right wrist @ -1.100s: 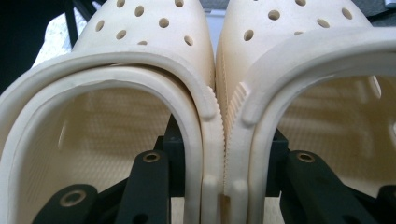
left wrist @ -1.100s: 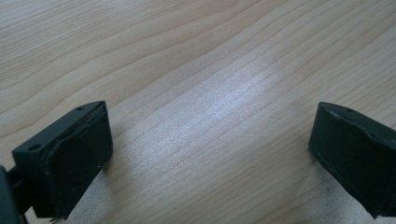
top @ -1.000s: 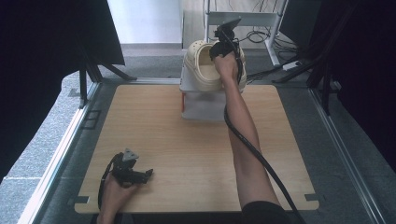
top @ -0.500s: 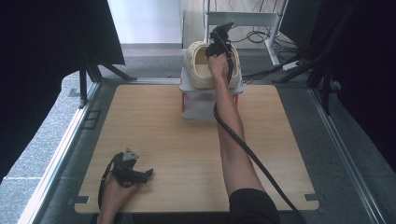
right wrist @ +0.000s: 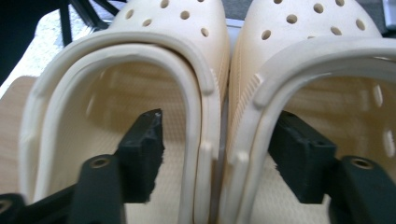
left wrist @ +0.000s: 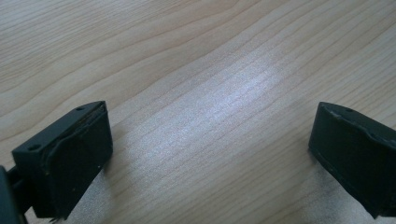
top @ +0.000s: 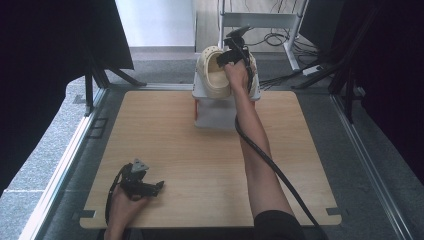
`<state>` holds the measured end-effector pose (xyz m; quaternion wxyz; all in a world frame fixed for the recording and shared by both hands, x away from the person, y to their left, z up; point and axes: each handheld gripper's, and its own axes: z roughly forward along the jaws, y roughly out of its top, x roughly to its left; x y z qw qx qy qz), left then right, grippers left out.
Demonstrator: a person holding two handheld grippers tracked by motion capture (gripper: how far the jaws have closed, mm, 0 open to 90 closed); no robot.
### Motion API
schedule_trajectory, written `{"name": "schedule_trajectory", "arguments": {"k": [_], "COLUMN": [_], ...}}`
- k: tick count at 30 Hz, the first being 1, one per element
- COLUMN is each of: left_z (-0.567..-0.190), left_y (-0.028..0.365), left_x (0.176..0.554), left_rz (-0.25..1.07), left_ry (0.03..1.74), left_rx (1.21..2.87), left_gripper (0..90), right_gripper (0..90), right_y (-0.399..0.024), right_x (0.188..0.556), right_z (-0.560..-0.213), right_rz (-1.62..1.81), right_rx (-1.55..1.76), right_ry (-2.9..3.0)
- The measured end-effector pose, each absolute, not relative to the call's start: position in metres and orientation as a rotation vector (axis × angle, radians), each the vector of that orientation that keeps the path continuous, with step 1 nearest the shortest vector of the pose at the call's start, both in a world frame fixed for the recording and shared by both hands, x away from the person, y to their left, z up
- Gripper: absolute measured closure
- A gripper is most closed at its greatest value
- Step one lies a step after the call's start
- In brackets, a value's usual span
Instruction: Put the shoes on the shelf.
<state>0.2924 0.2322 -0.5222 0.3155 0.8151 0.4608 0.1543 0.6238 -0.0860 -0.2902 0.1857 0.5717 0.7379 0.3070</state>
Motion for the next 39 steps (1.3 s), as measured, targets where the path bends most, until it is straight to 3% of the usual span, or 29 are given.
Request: {"name": "schedule_trajectory", "arguments": {"k": [4,14,15,39], "left_z": [-0.522,-0.522,-0.522,-0.522], "left_y": [0.232,0.232,0.232,0.232], "left_x": [0.292,0.292,0.292,0.292], "left_rz": [0.407,0.408,0.408,0.413], "left_ry": [1.214,1.214,1.214,1.216], "left_rx": [2.147,2.147,2.147,2.142], "left_gripper": [0.0,0.0,0.0,0.0], "right_gripper": [21.6,7.4,2.5,0.0], "right_y": [-0.09,-0.105,-0.107,-0.109], "right_x": [0.615,0.591,0.586,0.522], "right_z": [-0.285,-0.278,-0.278,-0.285], "right_rz": [0.876,0.93,0.951,1.08], "right_rx": [1.507,1.373,1.336,0.983], "right_ry": [2.151,2.243,2.268,2.395]}}
